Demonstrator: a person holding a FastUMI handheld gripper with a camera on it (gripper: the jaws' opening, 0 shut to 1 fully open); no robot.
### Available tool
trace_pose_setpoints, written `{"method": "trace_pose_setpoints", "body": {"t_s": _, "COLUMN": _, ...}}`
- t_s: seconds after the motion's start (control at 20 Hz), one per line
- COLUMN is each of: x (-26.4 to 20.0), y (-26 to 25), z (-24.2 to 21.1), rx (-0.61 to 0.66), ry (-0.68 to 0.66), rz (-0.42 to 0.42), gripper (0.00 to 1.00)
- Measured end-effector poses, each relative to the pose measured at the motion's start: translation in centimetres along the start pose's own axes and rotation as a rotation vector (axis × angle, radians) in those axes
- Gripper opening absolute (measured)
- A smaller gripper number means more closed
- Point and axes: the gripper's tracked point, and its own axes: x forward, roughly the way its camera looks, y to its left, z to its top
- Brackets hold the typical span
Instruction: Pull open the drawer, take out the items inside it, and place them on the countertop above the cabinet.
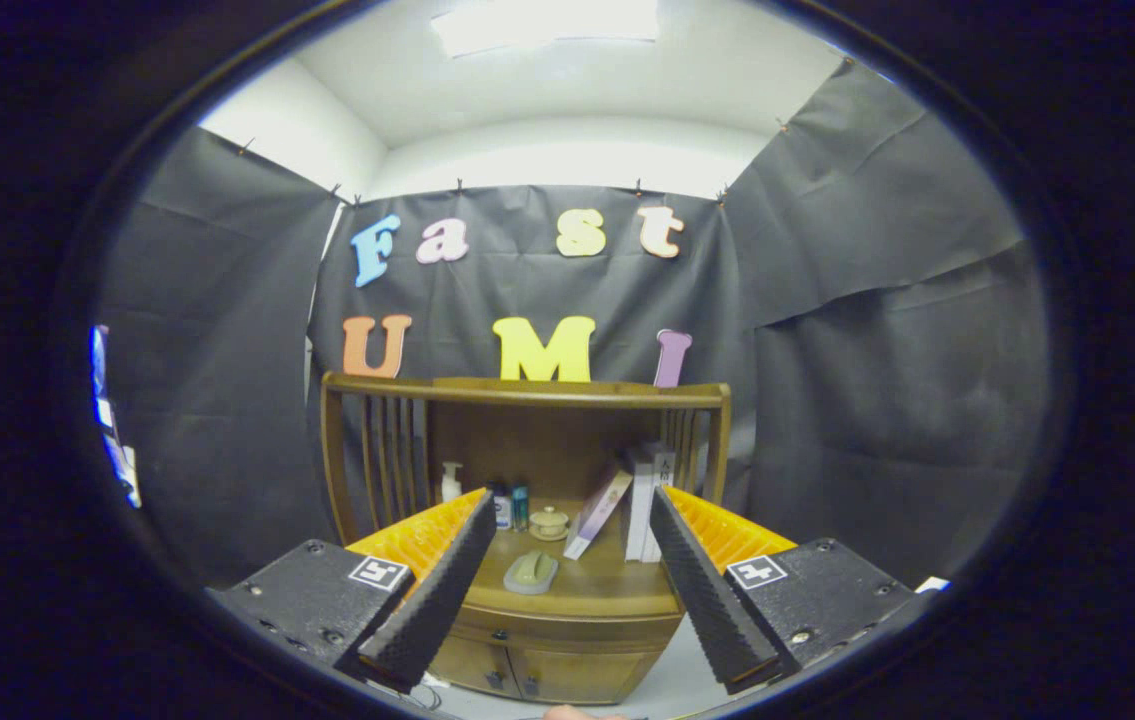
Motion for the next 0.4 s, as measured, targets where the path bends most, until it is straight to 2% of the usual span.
{"method": "trace_pose_setpoints", "body": {"t_s": 0.1, "x": -1.4, "y": -0.2, "z": 2.6, "rx": 0.01, "ry": -0.029, "rz": 0.01, "gripper": 1.0}}
{"method": "trace_pose_setpoints", "body": {"t_s": 0.4, "x": -3.3, "y": 0.9, "z": 6.3, "rx": -0.034, "ry": -0.109, "rz": 0.032, "gripper": 1.0}}
